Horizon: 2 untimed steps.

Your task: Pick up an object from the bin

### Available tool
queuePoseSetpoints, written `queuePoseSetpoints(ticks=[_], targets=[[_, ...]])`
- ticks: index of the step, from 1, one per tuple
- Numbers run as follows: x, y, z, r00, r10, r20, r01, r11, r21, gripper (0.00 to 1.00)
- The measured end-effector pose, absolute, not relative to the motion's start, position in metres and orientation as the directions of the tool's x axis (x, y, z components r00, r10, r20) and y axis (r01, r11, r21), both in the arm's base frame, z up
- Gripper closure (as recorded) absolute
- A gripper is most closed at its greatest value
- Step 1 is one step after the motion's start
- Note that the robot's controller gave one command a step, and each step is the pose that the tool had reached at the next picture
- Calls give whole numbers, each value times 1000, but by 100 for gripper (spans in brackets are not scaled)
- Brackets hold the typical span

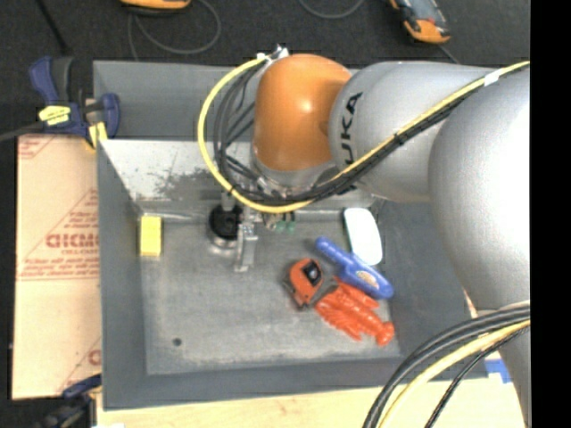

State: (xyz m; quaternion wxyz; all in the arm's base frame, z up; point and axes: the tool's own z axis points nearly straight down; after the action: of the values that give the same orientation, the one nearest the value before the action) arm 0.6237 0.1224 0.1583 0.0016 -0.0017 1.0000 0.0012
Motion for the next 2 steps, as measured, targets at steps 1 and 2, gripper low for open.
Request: queuePoseSetpoints(ticks=[1,2], targets=[[631,113,130,-999,-36,-9,-36,999,0,0],[622,108,100,-998,70,-3,70,998,2,100]])
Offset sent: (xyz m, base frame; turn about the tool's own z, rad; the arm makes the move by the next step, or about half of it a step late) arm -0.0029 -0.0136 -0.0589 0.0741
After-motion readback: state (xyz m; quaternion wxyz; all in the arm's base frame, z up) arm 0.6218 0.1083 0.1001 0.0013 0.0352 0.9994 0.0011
